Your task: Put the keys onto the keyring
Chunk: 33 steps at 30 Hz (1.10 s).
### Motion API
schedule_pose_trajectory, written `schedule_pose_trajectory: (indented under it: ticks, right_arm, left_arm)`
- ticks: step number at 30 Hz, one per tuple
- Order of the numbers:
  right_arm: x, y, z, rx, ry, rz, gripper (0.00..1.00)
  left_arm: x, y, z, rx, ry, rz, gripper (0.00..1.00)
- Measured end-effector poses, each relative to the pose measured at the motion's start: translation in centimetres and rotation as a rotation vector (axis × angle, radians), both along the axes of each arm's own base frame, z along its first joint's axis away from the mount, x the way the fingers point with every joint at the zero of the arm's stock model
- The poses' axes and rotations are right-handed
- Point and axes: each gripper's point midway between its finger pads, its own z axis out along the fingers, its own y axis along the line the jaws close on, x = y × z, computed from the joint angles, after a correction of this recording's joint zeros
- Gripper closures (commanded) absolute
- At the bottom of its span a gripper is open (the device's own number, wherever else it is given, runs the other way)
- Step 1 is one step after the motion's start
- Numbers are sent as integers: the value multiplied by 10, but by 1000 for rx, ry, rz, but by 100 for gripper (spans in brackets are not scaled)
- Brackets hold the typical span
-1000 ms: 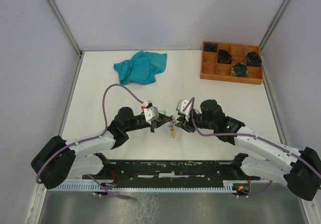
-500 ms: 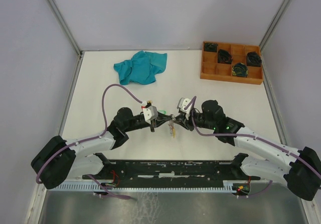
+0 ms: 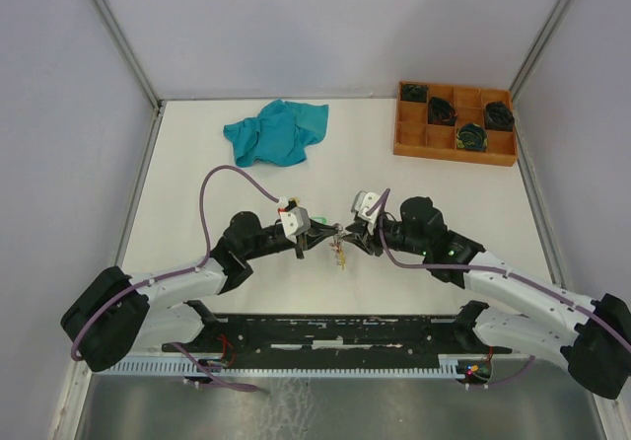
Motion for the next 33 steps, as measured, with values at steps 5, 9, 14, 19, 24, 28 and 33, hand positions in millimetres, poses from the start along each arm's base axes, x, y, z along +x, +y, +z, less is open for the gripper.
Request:
schedule_pose_trajectory:
  ticks: [5, 9, 14, 19, 24, 28, 33]
  right_arm:
    - [1, -1, 6, 14, -15, -8, 68]
    - [1, -1, 6, 15, -11, -12, 71]
    - [2, 0, 2, 8, -3, -13, 71]
    - [3, 1, 1, 9, -3, -13, 73]
    - [4, 2, 1, 12, -2, -13, 82]
    - [4, 3, 2, 13, -5, -9, 96]
    - [4, 3, 4, 7, -14, -1, 99]
  left_arm:
    - [1, 0, 0, 0, 0, 4, 97]
    - [1, 0, 0, 0, 0, 5, 97]
    - [1, 0, 0, 0, 0, 5, 97]
    - [1, 0, 0, 0, 0, 5, 97]
    - [1, 0, 0, 0, 0, 5, 97]
    - [1, 0, 0, 0, 1, 6, 97]
    - [2, 1, 1, -5, 0, 15, 97]
